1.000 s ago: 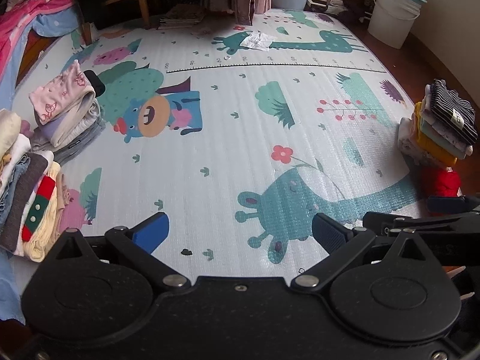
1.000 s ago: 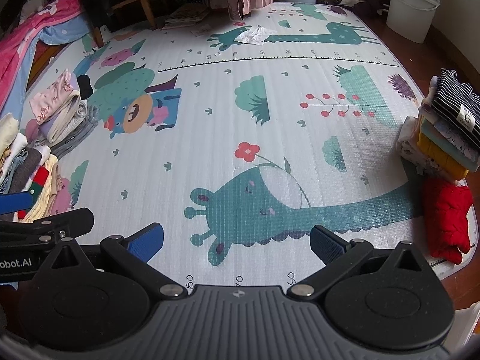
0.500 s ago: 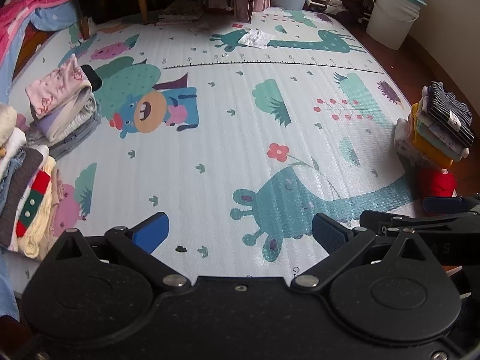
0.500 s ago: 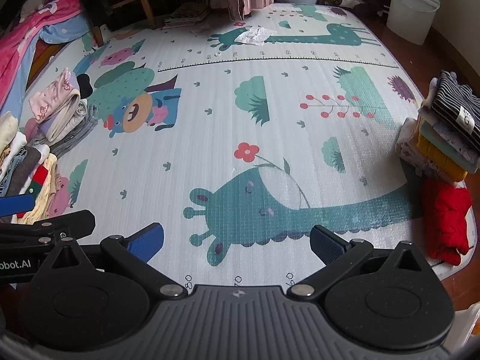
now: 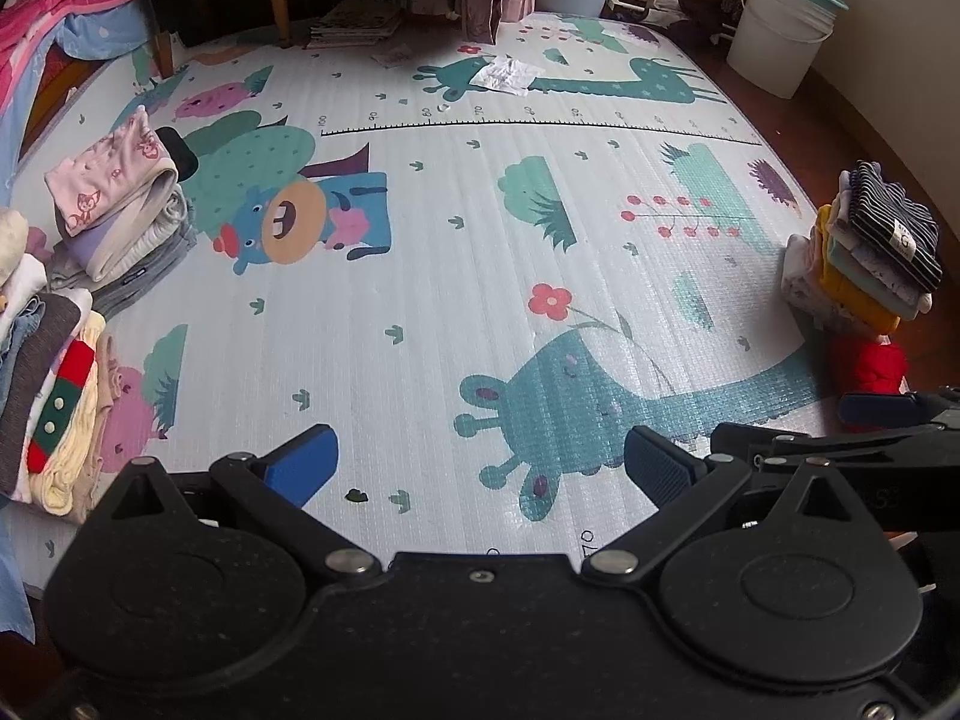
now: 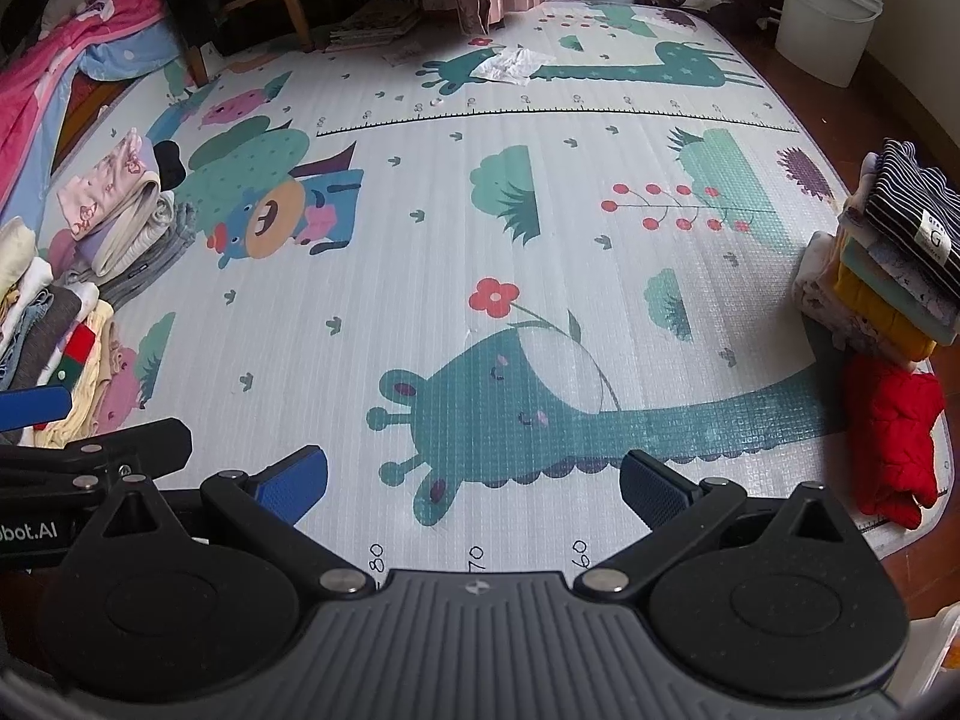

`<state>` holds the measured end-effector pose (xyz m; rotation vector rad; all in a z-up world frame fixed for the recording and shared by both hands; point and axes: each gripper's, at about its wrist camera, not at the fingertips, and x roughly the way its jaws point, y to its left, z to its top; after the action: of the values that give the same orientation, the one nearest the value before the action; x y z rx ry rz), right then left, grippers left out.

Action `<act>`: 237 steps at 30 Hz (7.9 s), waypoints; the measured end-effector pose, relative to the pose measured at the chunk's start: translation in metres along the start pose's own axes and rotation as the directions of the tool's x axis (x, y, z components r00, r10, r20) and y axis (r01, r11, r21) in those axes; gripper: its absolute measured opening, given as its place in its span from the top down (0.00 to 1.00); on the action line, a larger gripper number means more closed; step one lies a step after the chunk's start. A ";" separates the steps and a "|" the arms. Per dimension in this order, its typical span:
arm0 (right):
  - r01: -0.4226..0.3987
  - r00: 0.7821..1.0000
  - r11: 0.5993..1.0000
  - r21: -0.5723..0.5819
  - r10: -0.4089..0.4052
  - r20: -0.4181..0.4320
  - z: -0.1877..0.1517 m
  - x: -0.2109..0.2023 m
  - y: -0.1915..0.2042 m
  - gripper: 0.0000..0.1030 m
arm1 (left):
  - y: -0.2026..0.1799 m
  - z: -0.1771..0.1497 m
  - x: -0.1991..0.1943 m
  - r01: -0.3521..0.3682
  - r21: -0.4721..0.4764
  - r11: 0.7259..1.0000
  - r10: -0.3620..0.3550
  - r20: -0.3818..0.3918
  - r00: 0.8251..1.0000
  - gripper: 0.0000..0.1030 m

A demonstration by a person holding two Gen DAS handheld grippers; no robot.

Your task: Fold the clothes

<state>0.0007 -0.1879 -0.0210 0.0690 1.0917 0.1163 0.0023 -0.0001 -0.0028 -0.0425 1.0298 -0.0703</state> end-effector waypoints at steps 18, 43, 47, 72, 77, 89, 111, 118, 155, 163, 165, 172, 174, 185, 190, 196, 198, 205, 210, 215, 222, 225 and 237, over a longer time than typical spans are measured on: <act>0.000 1.000 1.000 0.003 0.000 -0.006 -0.001 0.000 -0.002 0.00 | -0.001 0.001 0.000 -0.005 0.006 1.000 0.005 -0.001 1.000 0.01; -0.069 0.997 0.994 -0.081 0.070 0.010 0.025 0.006 0.041 0.00 | 0.050 0.011 -0.008 0.046 -0.205 0.978 -0.045 0.010 0.999 0.00; -0.129 0.989 0.982 -0.138 0.138 0.057 0.035 0.002 0.065 0.00 | 0.079 0.017 -0.016 0.011 -0.272 0.962 0.012 0.085 0.996 0.01; -0.418 0.881 0.837 -0.352 0.469 0.068 0.116 0.010 0.187 0.00 | 0.403 0.024 -0.047 -0.341 -0.734 0.587 0.539 0.040 0.841 0.15; -0.456 0.874 0.826 -0.332 0.486 0.006 0.114 0.016 0.197 0.00 | 0.451 -0.017 -0.066 -0.328 -0.837 0.439 0.596 -0.002 0.803 0.17; -0.487 0.861 0.828 -0.278 0.508 0.004 0.130 0.014 0.191 0.00 | 0.476 -0.053 -0.051 -0.308 -0.815 0.491 0.515 -0.014 0.857 0.44; -0.533 0.830 0.843 -0.066 0.537 0.152 0.172 -0.017 0.089 0.00 | 0.281 0.068 -0.175 -0.167 -0.254 0.953 0.303 0.739 0.601 0.96; -0.510 0.835 0.859 -0.031 0.504 0.220 0.184 -0.034 0.027 0.00 | 0.191 0.085 -0.171 -0.167 -0.005 0.986 0.109 0.773 0.624 0.96; -0.267 0.921 0.923 -0.276 0.329 0.208 0.131 -0.014 -0.094 0.01 | -0.045 0.085 0.022 -0.028 0.654 0.756 -0.132 0.195 0.972 0.51; -0.145 0.967 0.722 -0.677 0.249 0.058 0.033 0.036 -0.020 0.12 | -0.015 0.005 0.085 -0.011 0.893 0.449 -0.118 0.072 0.990 0.46; -0.120 0.980 0.632 -0.766 0.201 0.012 -0.001 0.054 0.001 0.13 | -0.008 -0.023 0.102 -0.005 0.937 0.348 -0.102 0.043 0.994 0.41; -0.040 0.992 0.240 -0.970 0.126 -0.010 -0.127 0.107 0.046 0.24 | 0.008 -0.116 0.146 -0.049 0.996 -0.079 -0.112 0.040 0.993 0.37; -0.024 0.994 0.145 -0.989 0.107 -0.009 -0.155 0.119 0.050 0.24 | 0.013 -0.134 0.150 -0.086 0.977 -0.194 -0.152 0.056 0.987 0.36; 0.077 0.996 0.035 -0.996 0.036 0.078 -0.192 0.188 0.048 0.25 | 0.032 -0.167 0.185 -0.132 0.906 -0.403 -0.213 0.047 0.976 0.35; 0.088 0.995 0.076 -0.993 0.045 0.092 -0.194 0.210 0.058 0.39 | 0.038 -0.169 0.202 -0.149 0.907 -0.394 -0.219 0.065 0.974 0.35; 0.071 0.997 0.248 -0.966 0.020 0.079 -0.169 0.231 0.060 0.43 | 0.038 -0.167 0.220 -0.165 0.910 -0.381 -0.231 0.080 0.970 0.35; 0.056 0.997 0.274 -0.960 0.028 0.066 -0.164 0.233 0.056 0.44 | 0.038 -0.166 0.225 -0.166 0.912 -0.375 -0.234 0.080 0.969 0.35; 0.010 0.993 0.438 -0.899 0.103 0.061 -0.130 0.217 0.030 0.89 | 0.034 -0.160 0.238 -0.224 0.908 -0.353 -0.281 0.126 0.951 0.35; 0.020 0.983 0.620 -0.785 0.132 0.129 -0.084 0.195 -0.002 0.90 | 0.035 -0.158 0.245 -0.311 0.882 -0.355 -0.323 0.196 0.926 0.35; -0.047 0.975 0.706 -0.706 0.186 0.121 -0.069 0.183 -0.022 0.90 | 0.029 -0.156 0.253 -0.375 0.861 -0.343 -0.342 0.258 0.904 0.35; -0.109 0.966 0.693 -0.713 0.242 0.087 -0.054 0.175 -0.015 0.90 | 0.003 -0.100 0.225 -0.210 0.961 -0.178 -0.305 0.149 0.941 0.86; -0.137 0.962 0.687 -0.714 0.265 0.070 -0.042 0.162 -0.016 0.90 | -0.006 -0.056 0.196 -0.160 0.985 -0.066 -0.322 0.131 0.938 0.89; -0.039 0.898 0.698 -0.715 0.339 0.282 0.088 -0.018 -0.047 0.91 | -0.008 0.102 0.019 -0.028 0.903 0.429 -0.440 0.236 0.866 0.92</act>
<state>0.0737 -0.2368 0.0299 -0.4668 0.5667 0.6816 0.0992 -0.0090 0.0334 0.7761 0.3927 -0.8251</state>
